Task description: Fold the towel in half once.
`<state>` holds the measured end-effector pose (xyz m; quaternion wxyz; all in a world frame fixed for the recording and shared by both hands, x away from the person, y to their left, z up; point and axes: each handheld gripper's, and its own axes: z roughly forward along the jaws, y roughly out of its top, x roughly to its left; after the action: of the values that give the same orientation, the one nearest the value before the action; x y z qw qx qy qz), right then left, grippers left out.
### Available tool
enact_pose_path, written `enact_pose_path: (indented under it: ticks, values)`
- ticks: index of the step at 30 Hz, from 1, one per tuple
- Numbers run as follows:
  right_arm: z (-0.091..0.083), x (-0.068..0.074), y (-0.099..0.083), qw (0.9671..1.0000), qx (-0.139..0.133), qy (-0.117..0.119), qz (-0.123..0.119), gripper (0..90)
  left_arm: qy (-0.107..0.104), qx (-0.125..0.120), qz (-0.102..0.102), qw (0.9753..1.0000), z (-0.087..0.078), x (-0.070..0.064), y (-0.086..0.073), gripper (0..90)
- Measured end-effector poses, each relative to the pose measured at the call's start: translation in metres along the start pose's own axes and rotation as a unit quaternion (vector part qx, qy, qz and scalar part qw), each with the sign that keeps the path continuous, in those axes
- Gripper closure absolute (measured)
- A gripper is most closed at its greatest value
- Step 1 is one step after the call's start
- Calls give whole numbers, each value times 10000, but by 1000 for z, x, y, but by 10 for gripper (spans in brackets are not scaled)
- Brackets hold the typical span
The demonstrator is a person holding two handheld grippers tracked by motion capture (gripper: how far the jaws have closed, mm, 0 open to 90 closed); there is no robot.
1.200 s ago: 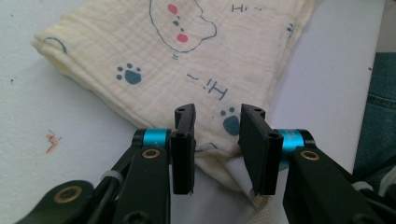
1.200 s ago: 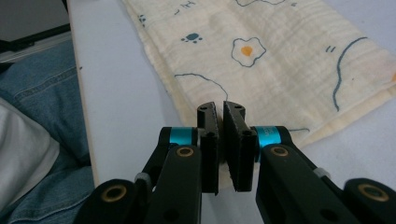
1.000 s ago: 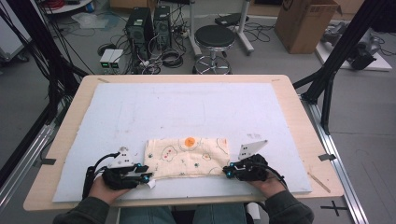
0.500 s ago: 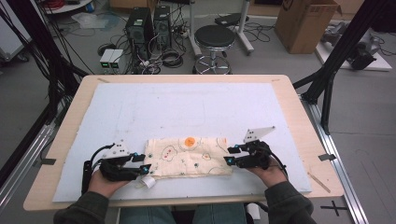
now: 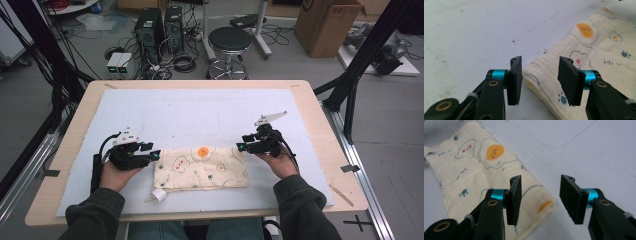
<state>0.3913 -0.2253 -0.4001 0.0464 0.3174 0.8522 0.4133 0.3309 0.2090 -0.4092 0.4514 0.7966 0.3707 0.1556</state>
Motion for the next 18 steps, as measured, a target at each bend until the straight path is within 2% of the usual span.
enact_pose_path:
  ticks: [1, 3, 9, 13, 18]
  values:
    - [2, -1, 2, 10000, 8, 7, 28, 540, 26, 21, 21, 10000, 2, 2, 2, 546]
    - [7, -5, 4, 10000, 38, 31, 65, 563, 32, -41, -90, 9999, 8, 5, 3, 561]
    - [19, -13, 1, 9992, 329, 56, 197, 600, 101, 290, -162, 9994, 19, 15, -1, 569]
    - [24, -17, -2, 9983, 505, 95, 280, 609, 55, 385, -171, 9991, 23, 17, -2, 574]
    - [29, -19, -8, 9979, 576, 118, 285, 627, -15, 452, -187, 9988, 28, 17, -4, 579]
